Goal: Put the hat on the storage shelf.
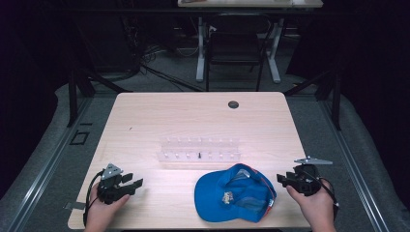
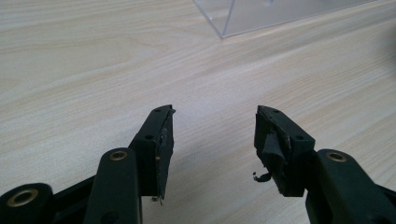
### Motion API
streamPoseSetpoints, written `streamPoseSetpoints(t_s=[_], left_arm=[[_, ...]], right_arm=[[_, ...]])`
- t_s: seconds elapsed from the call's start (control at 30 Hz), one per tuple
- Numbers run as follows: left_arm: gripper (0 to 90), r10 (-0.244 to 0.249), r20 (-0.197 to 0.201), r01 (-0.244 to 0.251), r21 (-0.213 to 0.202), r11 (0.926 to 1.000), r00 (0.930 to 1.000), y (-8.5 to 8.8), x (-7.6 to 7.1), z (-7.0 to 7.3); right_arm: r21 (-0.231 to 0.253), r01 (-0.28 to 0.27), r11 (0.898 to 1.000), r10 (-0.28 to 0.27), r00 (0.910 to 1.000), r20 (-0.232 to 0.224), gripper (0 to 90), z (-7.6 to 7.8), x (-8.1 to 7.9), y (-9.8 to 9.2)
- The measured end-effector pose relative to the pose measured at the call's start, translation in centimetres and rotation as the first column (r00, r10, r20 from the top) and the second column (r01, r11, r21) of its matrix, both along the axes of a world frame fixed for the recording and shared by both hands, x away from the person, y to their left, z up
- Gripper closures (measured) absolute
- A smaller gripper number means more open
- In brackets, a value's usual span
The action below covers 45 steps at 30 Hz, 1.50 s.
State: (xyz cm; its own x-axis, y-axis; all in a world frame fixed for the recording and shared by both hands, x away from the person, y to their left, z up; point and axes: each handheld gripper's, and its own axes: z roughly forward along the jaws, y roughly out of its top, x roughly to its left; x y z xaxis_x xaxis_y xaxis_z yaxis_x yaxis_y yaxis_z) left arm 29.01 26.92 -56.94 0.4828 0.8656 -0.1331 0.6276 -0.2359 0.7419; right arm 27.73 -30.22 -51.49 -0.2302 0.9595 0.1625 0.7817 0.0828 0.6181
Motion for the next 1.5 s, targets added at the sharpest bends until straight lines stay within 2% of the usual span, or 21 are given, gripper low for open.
streamPoseSetpoints(t_s=[0.1, 0.27, 0.37, 0.53, 0.67, 0.73, 0.77, 0.8, 0.83, 0.87, 0.9, 0.97, 1.1, 1.23, 1.27, 1.3, 1.33, 1.37, 1.43, 1.47, 1.5], left_arm=[[47.6, -0.003, -0.001, 0.003, 0.001, 1.0, 1.0, 0.0, 0.0, 0.0], [47.6, -0.011, -0.012, 0.011, 0.014, 0.9998, 0.9999, 0.0, 0.0, -0.1], [47.5, -0.01, -0.012, 0.01, 0.012, 0.9999, 0.9999, 0.0, -0.1, -0.1], [47.4, -0.007, -0.011, 0.007, 0.009, 0.9999, 0.9999, 0.0, -0.1, -0.2], [47.3, -0.007, -0.013, 0.007, 0.01, 0.9999, 0.9999, 0.0, -0.1, -0.2], [47.2, -0.006, -0.015, 0.007, 0.01, 0.9999, 0.9999, 0.0, -0.1, -0.2], [47.2, -0.006, -0.016, 0.007, 0.009, 0.9999, 0.9998, 0.0, 0.0, -0.2], [47.1, -0.006, -0.017, 0.007, 0.009, 0.9999, 0.9998, 0.0, 0.0, -0.3], [47.1, -0.007, -0.018, 0.007, 0.009, 0.9999, 0.9998, 0.0, 0.0, -0.3], [47.1, -0.008, -0.018, 0.009, 0.011, 0.9999, 0.9998, 0.0, 0.0, -0.3], [47.2, -0.008, -0.019, 0.009, 0.011, 0.9999, 0.9998, 0.0, 0.0, -0.3], [47.2, -0.008, -0.019, 0.008, 0.011, 0.9999, 0.9998, 0.0, 0.0, -0.3], [47.1, -0.01, -0.024, 0.011, 0.01, 0.9999, 0.9997, 0.0, 0.0, -0.3], [47.0, -0.006, -0.026, 0.007, 0.008, 0.9999, 0.9996, 0.0, 0.1, -0.4], [47.0, -0.006, -0.027, 0.006, 0.007, 1.0, 0.9996, 0.0, 0.1, -0.4], [47.0, -0.002, -0.025, 0.002, 0.005, 1.0, 0.9997, 0.0, 0.1, -0.4], [47.0, -0.002, -0.025, 0.002, 0.004, 1.0, 0.9997, 0.0, 0.1, -0.5], [47.0, -0.001, -0.025, 0.002, 0.004, 1.0, 0.9997, 0.0, 0.1, -0.5], [47.0, 0.0, -0.026, 0.001, 0.004, 1.0, 0.9997, 0.0, 0.1, -0.5], [47.0, -0.001, -0.026, 0.001, 0.004, 1.0, 0.9997, 0.1, 0.1, -0.5], [47.0, -0.001, -0.026, 0.001, 0.003, 1.0, 0.9997, 0.1, 0.1, -0.5]], right_arm=[[0.01, -0.029, 1.0, 0.029, 0.9979, -0.059, 61.7, 0.3, 0.3, -0.1], [0.031, -0.084, 0.996, 0.087, 0.9899, -0.112, 62.2, 0.3, 1.1, -0.1], [0.004, -0.129, 0.992, 0.129, 0.9828, -0.133, 59.1, -0.1, 1.5, 0.0], [-0.014, -0.184, 0.983, 0.176, 0.9602, -0.217, 57.1, -1.0, 1.9, 0.4], [-0.003, -0.21, 0.978, 0.202, 0.9465, -0.251, 56.8, -1.2, 2.1, 0.9], [-0.002, -0.231, 0.973, 0.221, 0.9338, -0.281, 56.2, -1.2, 2.2, 1.1], [0.001, -0.23, 0.973, 0.221, 0.9344, -0.279, 55.9, -1.3, 2.3, 1.3], [-0.015, -0.248, 0.969, 0.232, 0.9266, -0.296, 55.7, -1.2, 2.4, 1.3], [-0.008, -0.242, 0.97, 0.229, 0.9289, -0.291, 55.7, -1.3, 2.4, 1.5], [-0.025, -0.253, 0.967, 0.234, 0.9224, -0.308, 55.7, -1.3, 2.5, 1.5], [-0.011, -0.245, 0.97, 0.23, 0.9259, -0.3, 55.7, -1.5, 2.6, 1.6], [-0.031, -0.244, 0.969, 0.223, 0.9267, -0.302, 55.4, -1.6, 2.7, 1.7], [-0.051, -0.273, 0.961, 0.241, 0.9097, -0.338, 56.0, -2.0, 2.9, 2.1], [-0.083, -0.286, 0.955, 0.242, 0.9076, -0.343, 55.6, -2.3, 3.1, 2.4], [-0.091, -0.3, 0.949, 0.251, 0.9005, -0.355, 56.1, -2.4, 3.1, 2.4], [-0.092, -0.299, 0.95, 0.249, 0.9013, -0.354, 58.0, -2.5, 3.2, 2.6], [-0.099, -0.302, 0.948, 0.248, 0.8969, -0.366, 59.5, -2.5, 3.2, 2.7], [-0.092, -0.299, 0.95, 0.249, 0.9002, -0.358, 60.8, -2.6, 3.3, 2.8], [-0.109, -0.309, 0.945, 0.25, 0.8954, -0.368, 64.5, -2.7, 3.4, 2.9], [-0.103, -0.305, 0.947, 0.248, 0.8944, -0.373, 67.1, -2.8, 3.4, 3.0], [-0.114, -0.306, 0.945, 0.245, 0.8962, -0.37, 68.2, -2.8, 3.5, 3.0]])
